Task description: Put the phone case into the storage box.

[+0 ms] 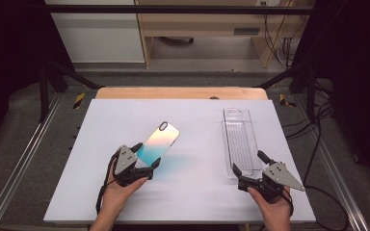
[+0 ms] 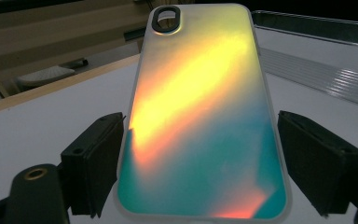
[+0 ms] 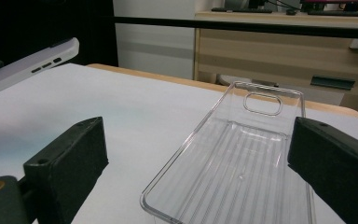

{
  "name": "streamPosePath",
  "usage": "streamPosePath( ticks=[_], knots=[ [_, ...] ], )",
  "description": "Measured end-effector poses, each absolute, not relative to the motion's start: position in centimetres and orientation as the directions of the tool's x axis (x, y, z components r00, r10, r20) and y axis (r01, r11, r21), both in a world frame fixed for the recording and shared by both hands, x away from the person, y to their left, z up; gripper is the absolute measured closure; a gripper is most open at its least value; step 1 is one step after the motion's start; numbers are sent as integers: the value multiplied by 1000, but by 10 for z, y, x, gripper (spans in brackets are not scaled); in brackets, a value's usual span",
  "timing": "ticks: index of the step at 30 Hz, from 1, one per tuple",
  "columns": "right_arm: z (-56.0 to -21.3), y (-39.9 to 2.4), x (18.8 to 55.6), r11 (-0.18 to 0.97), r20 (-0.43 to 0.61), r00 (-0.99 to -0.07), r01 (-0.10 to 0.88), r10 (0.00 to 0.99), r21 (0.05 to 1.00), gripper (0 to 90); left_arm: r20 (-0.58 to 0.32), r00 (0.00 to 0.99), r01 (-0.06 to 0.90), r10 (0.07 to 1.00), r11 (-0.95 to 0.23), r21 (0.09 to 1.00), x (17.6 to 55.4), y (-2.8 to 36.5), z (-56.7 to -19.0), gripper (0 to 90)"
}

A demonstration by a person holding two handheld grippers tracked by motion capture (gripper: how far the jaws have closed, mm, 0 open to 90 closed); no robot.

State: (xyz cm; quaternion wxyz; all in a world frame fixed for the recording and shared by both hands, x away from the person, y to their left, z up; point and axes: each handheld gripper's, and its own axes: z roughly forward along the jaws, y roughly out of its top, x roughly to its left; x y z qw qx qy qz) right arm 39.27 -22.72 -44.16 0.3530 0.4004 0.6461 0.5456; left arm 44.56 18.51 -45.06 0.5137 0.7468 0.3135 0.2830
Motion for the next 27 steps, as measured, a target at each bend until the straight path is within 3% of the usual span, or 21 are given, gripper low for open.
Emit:
streamPosePath(
  ticks=[12, 27],
  knots=[
    [-434, -216, 394, 85, -7, -472, 144, 881, 986, 63, 105, 646, 175, 756, -281, 944, 445, 182, -452, 167],
    [-380, -145, 426, 210, -44, -626, 194, 779, 958, 63, 92, 640, 150, 762, -242, 959, 442, 187, -443, 168]
  ],
)
